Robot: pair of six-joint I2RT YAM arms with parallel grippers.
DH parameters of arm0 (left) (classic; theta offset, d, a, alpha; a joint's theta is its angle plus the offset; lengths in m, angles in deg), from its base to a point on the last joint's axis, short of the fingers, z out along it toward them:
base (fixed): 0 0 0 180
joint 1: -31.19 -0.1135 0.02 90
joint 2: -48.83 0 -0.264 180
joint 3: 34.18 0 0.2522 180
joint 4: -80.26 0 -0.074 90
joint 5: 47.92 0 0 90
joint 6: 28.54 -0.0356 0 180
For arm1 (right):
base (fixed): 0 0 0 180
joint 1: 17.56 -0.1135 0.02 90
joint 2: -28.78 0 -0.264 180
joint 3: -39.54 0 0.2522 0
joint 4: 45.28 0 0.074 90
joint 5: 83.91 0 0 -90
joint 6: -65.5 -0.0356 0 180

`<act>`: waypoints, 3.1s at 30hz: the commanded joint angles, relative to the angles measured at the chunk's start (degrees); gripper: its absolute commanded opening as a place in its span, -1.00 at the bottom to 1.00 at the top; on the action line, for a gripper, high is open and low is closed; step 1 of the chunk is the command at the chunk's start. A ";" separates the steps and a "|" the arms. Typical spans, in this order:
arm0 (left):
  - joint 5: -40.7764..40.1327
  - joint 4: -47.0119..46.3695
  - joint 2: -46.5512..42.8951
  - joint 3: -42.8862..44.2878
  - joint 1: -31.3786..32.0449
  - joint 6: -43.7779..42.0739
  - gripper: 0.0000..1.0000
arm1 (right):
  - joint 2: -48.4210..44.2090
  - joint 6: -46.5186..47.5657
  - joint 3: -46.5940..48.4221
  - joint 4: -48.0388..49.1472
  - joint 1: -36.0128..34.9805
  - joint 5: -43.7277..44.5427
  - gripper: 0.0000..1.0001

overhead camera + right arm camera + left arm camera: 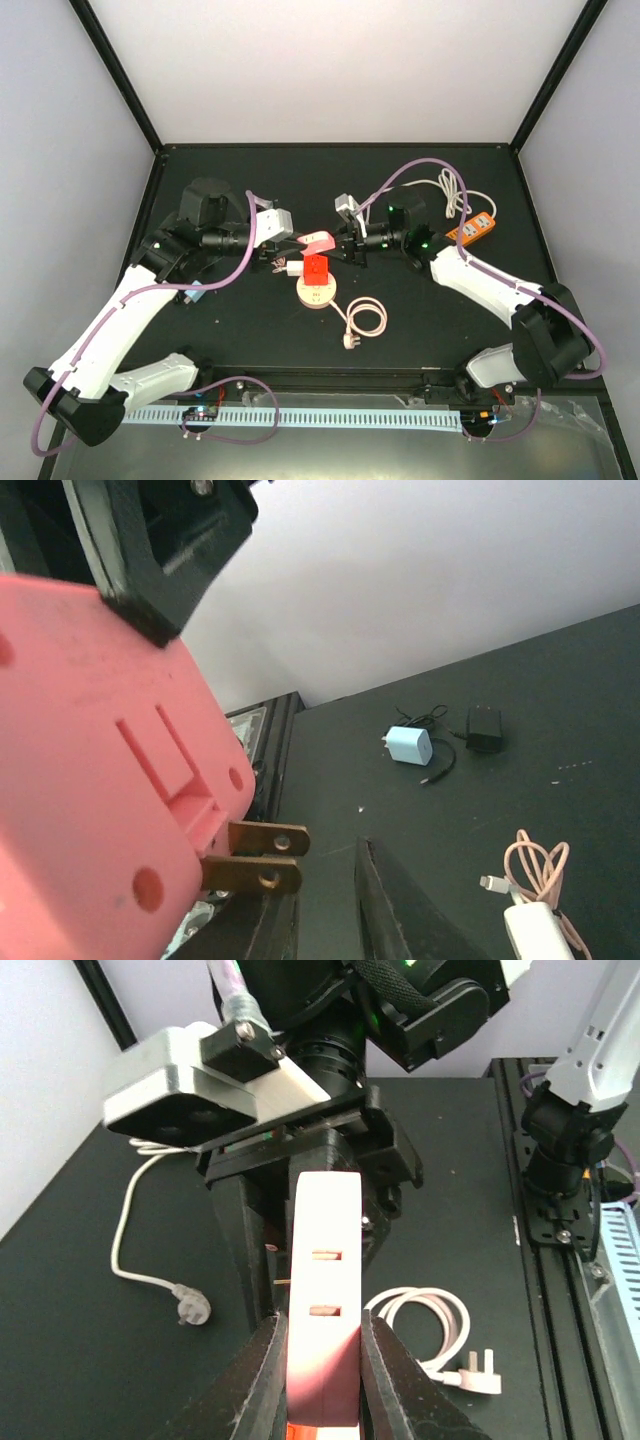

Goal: Pull the plug off the socket

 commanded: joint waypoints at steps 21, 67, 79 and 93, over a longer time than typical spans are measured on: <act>-1.41 -3.36 1.18 -4.71 0.25 5.55 -0.97 | -4.82 -9.28 -0.13 9.20 -3.56 -20.07 -0.61; 11.57 8.61 1.59 -2.20 -1.89 -1.41 -0.97 | -3.03 -0.36 8.06 -3.49 -3.90 -17.03 -0.44; 1.82 8.78 -1.75 -0.97 -8.08 1.29 -0.97 | -1.90 12.82 8.96 -19.94 -3.54 -15.33 0.25; -0.16 13.53 11.02 1.71 -36.09 -5.55 -0.97 | -3.75 21.53 7.63 -29.29 -0.25 -7.11 0.64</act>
